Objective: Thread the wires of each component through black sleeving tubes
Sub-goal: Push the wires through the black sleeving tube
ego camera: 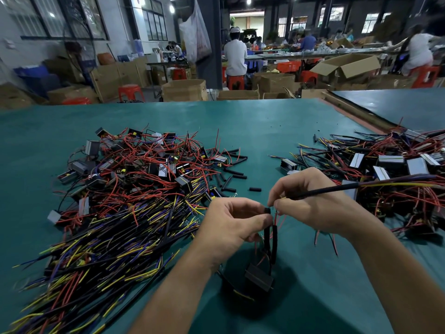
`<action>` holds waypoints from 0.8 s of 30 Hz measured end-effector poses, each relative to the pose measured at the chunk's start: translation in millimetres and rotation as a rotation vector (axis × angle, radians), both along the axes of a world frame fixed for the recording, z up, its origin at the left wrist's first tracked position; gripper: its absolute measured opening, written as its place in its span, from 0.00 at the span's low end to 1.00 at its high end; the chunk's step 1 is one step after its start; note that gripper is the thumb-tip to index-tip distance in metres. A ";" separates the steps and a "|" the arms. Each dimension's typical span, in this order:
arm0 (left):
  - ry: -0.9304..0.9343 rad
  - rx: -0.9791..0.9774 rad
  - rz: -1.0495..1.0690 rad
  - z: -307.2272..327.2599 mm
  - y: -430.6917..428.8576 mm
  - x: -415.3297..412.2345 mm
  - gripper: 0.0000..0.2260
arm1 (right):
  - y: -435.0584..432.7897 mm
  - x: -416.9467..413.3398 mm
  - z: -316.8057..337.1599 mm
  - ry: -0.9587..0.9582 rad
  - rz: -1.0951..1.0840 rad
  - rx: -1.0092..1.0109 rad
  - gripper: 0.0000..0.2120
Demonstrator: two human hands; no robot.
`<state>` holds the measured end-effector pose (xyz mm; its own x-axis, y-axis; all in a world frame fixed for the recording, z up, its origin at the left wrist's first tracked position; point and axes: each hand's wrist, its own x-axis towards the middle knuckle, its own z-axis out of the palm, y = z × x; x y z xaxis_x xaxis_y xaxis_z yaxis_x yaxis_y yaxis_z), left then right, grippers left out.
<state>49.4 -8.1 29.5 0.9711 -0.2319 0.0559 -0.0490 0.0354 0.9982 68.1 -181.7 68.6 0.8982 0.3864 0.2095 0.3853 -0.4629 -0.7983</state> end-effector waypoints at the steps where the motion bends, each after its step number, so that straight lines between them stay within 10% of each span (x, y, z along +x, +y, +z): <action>1: -0.017 0.005 0.005 -0.2 -0.5 -0.2 0.03 | 0.4 -0.1 -0.3 -0.004 0.005 0.003 0.12; 24: -0.123 0.023 0.132 -2.8 -1.6 2.7 0.06 | 1.3 0.2 -2.1 0.022 -0.005 0.239 0.06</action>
<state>52.1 -9.7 26.8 0.9794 -0.1050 0.1726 -0.1738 -0.0027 0.9848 68.3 -180.3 66.6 0.9051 0.3242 0.2751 0.3653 -0.2618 -0.8933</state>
